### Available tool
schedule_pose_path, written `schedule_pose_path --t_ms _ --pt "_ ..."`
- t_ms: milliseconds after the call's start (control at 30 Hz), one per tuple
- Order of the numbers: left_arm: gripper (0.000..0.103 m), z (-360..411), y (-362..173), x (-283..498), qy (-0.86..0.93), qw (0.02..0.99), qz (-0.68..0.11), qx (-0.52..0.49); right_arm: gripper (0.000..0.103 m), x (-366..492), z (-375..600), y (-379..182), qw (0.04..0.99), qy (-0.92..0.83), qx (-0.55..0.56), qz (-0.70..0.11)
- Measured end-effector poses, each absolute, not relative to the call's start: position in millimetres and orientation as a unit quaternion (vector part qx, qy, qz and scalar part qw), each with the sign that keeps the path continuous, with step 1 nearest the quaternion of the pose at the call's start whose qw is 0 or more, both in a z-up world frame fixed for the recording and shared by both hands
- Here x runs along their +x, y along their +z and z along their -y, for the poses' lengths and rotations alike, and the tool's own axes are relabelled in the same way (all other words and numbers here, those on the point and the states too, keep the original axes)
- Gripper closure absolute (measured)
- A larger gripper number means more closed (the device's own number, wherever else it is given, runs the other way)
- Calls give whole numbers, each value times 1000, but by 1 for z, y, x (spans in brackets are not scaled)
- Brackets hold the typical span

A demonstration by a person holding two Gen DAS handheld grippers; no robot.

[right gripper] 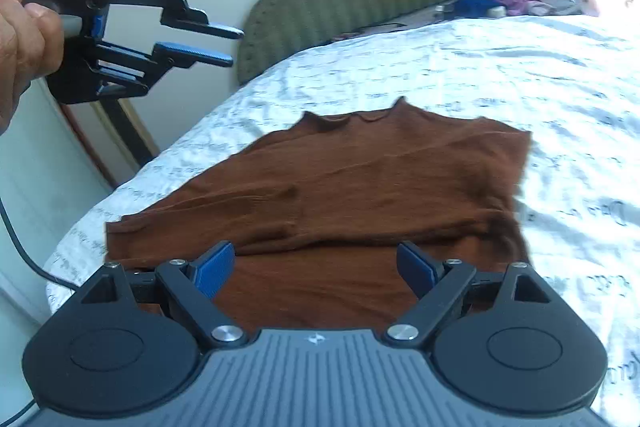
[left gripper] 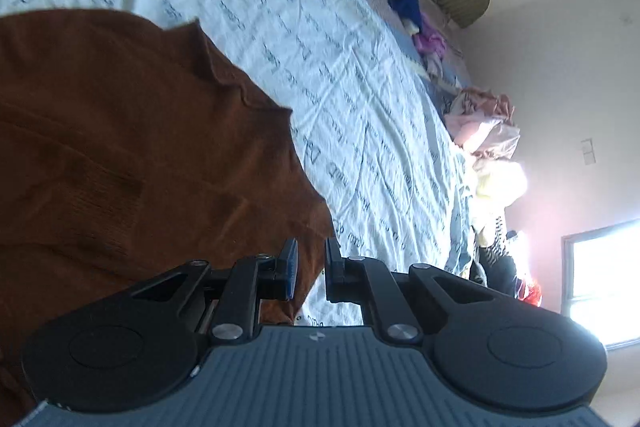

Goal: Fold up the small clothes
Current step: 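Lift the cuff with the left gripper and lay the sleeve across the body, then open the left gripper and withdraw it from the sleeve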

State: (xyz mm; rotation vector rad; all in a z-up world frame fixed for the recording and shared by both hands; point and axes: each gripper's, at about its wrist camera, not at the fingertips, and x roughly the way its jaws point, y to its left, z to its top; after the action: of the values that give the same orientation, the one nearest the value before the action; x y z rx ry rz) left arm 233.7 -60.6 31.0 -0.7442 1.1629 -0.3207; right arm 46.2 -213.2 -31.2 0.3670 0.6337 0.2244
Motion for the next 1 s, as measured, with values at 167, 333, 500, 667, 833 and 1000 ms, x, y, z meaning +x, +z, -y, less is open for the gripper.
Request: schedule_pose_path --t_ms 167,333,500,667,833,1000 --pt "91 98 -13 219 -199 712 -575 -351 14 37 244 -35 929 93 188 -305" --pt "41 6 -5 188 -205 749 -539 -326 15 56 261 -42 909 153 258 -290" --pt "35 -161 13 171 -76 837 -472 -265 15 108 235 -48 878 224 286 -310" --pt "35 -264 2 174 -48 838 -483 -248 15 166 195 -66 835 275 308 -363" --pt "45 -288 -22 189 -96 813 -502 -279 39 187 168 -77 830 230 295 -414" --pt "96 -294 -47 211 -103 796 -516 -301 68 188 155 -80 833 227 271 -426"
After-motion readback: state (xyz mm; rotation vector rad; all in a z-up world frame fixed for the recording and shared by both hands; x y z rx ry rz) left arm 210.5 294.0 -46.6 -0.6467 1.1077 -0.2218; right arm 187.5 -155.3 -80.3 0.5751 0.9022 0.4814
